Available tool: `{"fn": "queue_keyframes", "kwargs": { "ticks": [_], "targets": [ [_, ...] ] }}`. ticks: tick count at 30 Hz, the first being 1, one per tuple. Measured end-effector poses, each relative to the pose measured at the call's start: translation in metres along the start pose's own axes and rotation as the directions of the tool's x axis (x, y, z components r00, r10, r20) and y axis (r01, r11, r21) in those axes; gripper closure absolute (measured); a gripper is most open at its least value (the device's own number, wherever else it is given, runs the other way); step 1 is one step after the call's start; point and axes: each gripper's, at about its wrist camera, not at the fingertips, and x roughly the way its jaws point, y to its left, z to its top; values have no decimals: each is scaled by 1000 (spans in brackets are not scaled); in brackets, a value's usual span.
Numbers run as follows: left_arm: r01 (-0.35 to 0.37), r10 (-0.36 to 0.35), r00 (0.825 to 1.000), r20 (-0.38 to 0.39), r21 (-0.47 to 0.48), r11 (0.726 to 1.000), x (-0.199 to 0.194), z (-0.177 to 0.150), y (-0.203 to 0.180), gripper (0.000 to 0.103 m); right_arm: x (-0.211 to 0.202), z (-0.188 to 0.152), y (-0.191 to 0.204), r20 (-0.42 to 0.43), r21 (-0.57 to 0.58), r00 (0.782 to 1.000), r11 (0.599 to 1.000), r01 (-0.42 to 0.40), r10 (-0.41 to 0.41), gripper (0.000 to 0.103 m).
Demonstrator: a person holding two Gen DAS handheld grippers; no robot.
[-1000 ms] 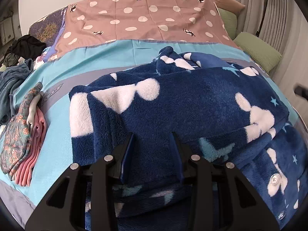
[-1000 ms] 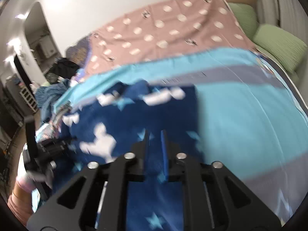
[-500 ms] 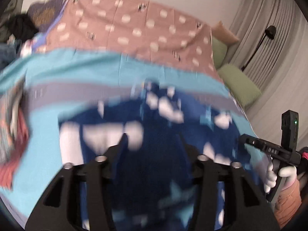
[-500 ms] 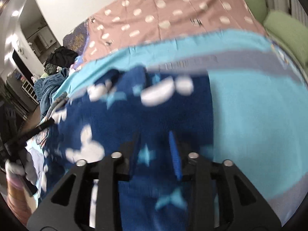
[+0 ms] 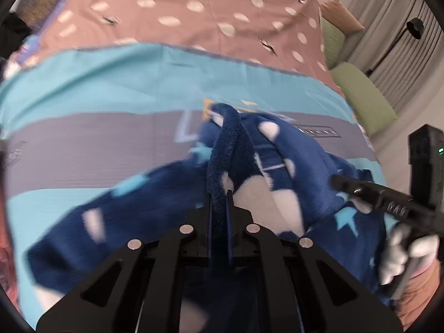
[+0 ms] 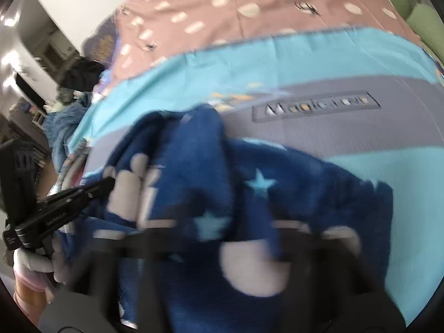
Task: Fold small clothes
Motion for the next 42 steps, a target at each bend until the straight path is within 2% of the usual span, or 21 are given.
{"fn": "queue_keyframes", "kwargs": {
  "ticks": [2,5,6,11,13,16,19,22,23,24,25,26,31,34,35,36,37,38,39,40,42],
  "targets": [
    [4,-5,1000,-15,-10,1000,-9,-6,12,95,-11,-1,-2,24,2,999,1000,28,-28,97],
    [3,-4,999,-48,-5,1000,-7,-18,19,95,3,-6,-9,-37,-3,997,998,63,-63,96],
    [-5,5,999,-46,4,1000,-7,-18,18,94,10,-9,-12,-51,1,997,998,61,-61,96],
    [-76,80,996,-46,84,994,-5,-12,4,88,3,-15,-8,-10,-30,998,997,65,-65,92],
    [-95,99,995,-29,102,990,-11,-7,1,87,-8,-12,-2,30,-54,994,993,104,-102,86],
    [-134,128,990,65,87,987,-36,3,-2,86,-26,-4,15,116,-100,986,986,132,-120,85],
    [-98,90,988,128,60,993,-46,15,-9,86,-26,6,28,126,-102,991,993,61,-48,85],
    [23,-27,998,64,59,998,-15,21,-27,85,-4,12,37,80,-76,997,997,-11,17,85],
    [8,-10,1000,26,61,998,0,20,-28,85,10,11,35,36,-50,999,999,-2,4,84],
    [-52,54,998,-25,72,996,20,16,-28,83,35,5,26,-35,-18,997,998,61,-62,84],
    [-80,85,995,-50,92,993,38,10,-24,83,46,-1,20,-26,-10,998,998,56,-56,86],
    [-43,43,999,-4,83,996,41,6,-19,83,44,-5,18,24,-24,999,999,37,-37,86],
    [32,-32,999,1,11,999,31,8,-5,83,39,-6,28,41,-63,997,996,68,-66,86],
    [12,-13,999,51,14,1000,0,2,-11,82,13,-8,23,43,-36,997,997,61,-59,81],
    [14,-17,996,89,43,999,-25,-5,-17,81,-3,-13,22,53,-36,997,997,66,-64,79],
    [22,-33,991,131,85,996,-49,-15,-22,75,-27,-22,21,82,-56,995,996,64,-59,74],
    [16,-36,986,166,116,993,-68,-26,-25,64,-51,-33,21,119,-84,992,995,57,-47,65],
    [-9,-27,975,221,156,988,-99,-47,-28,58,-74,-46,20,158,-108,987,992,62,-44,57],
    [-25,-22,966,259,177,984,-120,-67,-30,40,-102,-67,17,207,-130,976,987,96,-68,39],
    [-33,-25,955,295,189,981,-141,-90,-29,27,-124,-88,12,246,-144,965,981,130,-92,25],
    [-11,-46,945,324,171,985,-171,-143,-18,19,-159,-137,-2,287,-157,949,971,180,-129,17]
  ]
}}
